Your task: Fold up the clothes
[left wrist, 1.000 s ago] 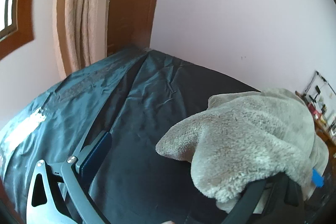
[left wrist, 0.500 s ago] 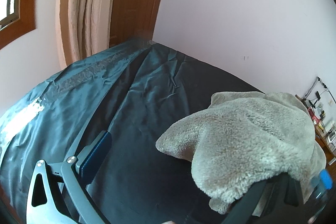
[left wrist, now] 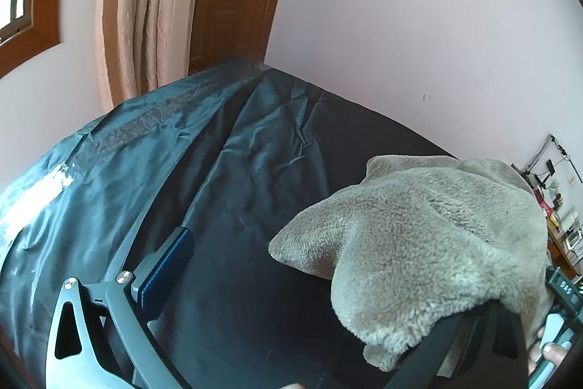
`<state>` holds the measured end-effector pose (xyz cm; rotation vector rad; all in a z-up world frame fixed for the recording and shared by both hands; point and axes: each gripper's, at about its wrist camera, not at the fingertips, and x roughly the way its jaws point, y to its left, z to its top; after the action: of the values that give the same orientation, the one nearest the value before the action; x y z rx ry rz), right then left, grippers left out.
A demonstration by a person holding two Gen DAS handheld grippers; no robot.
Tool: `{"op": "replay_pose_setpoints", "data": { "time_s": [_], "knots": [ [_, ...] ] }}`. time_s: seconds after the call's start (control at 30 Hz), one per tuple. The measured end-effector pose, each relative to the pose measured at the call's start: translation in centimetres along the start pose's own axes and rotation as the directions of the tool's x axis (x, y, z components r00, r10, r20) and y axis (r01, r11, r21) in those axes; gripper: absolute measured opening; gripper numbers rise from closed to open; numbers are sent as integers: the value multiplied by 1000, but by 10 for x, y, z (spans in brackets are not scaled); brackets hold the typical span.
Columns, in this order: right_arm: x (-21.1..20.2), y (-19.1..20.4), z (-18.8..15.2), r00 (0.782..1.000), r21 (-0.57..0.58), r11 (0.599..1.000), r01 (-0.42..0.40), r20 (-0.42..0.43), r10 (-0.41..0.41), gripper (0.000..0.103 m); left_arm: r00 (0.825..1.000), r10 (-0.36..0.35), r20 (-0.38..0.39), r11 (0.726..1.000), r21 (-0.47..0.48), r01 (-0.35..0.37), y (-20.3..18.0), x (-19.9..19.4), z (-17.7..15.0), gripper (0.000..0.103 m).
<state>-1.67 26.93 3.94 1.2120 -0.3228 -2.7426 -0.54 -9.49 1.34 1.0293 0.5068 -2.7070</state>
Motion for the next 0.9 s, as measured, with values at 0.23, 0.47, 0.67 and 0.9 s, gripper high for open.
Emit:
{"op": "replay_pose_setpoints", "data": {
  "time_s": [0.23,0.47,0.67,0.9],
  "knots": [
    [-6,5,-13,998,-11,998,-56,0,56,56,1000,14,-9,1000,11,-14,-2,5,-2,103],
    [-44,21,-25,981,-59,985,-162,101,167,31,999,47,-28,999,5,-47,1,13,-2,103],
    [-82,69,-59,946,-281,920,-275,94,312,29,996,74,-57,997,1,-74,9,19,-5,103],
    [-92,113,-110,933,-432,841,-326,-6,360,29,991,97,-87,986,142,-84,17,3,-26,103]
  ]
}}
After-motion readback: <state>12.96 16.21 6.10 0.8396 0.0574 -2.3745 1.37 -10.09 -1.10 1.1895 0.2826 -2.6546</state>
